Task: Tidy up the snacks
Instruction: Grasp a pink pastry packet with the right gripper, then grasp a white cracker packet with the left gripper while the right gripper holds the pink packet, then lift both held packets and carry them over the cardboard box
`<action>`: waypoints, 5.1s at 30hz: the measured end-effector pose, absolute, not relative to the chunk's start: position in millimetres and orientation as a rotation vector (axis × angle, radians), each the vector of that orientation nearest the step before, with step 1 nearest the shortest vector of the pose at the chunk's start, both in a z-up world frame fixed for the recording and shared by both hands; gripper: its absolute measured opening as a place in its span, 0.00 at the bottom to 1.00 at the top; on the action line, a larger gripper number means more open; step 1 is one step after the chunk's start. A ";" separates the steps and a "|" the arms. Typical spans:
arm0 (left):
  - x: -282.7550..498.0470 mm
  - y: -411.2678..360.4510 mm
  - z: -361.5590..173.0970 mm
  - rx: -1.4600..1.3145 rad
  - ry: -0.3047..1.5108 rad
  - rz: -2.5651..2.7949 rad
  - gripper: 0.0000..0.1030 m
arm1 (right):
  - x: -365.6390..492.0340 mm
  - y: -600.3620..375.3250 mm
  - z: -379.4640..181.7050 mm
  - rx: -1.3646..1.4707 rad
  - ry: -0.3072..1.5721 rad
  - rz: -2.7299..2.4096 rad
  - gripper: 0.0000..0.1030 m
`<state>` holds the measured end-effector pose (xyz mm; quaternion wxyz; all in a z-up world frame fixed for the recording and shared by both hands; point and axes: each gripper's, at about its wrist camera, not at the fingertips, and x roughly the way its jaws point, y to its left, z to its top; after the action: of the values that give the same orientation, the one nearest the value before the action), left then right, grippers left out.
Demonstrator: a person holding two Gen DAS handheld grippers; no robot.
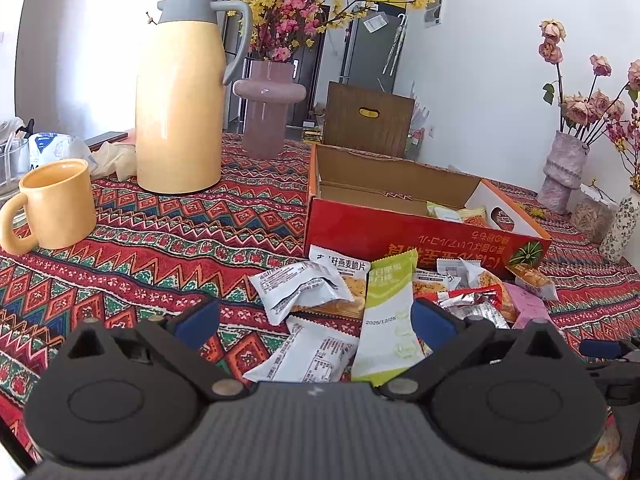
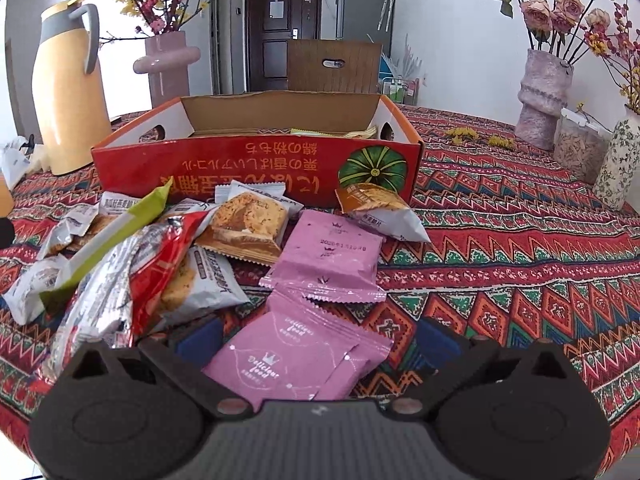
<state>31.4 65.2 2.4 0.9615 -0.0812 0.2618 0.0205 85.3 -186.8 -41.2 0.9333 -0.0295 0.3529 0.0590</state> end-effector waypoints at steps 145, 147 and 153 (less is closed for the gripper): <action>133.1 4.6 54.3 0.002 0.467 -0.059 0.39 | 157.0 -214.0 29.8 0.042 0.409 0.207 0.59; 142.5 2.7 56.2 -0.005 0.464 -0.053 0.39 | 168.3 -212.1 32.8 0.042 0.405 0.209 0.59; 172.5 -0.8 59.0 -0.016 0.469 -0.039 0.39 | 201.2 -203.6 37.4 0.039 0.401 0.212 0.59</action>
<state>172.5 -0.8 59.0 0.9725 -0.0077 0.2321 -0.0195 201.2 -203.6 37.4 0.9742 0.0193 0.1989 0.1052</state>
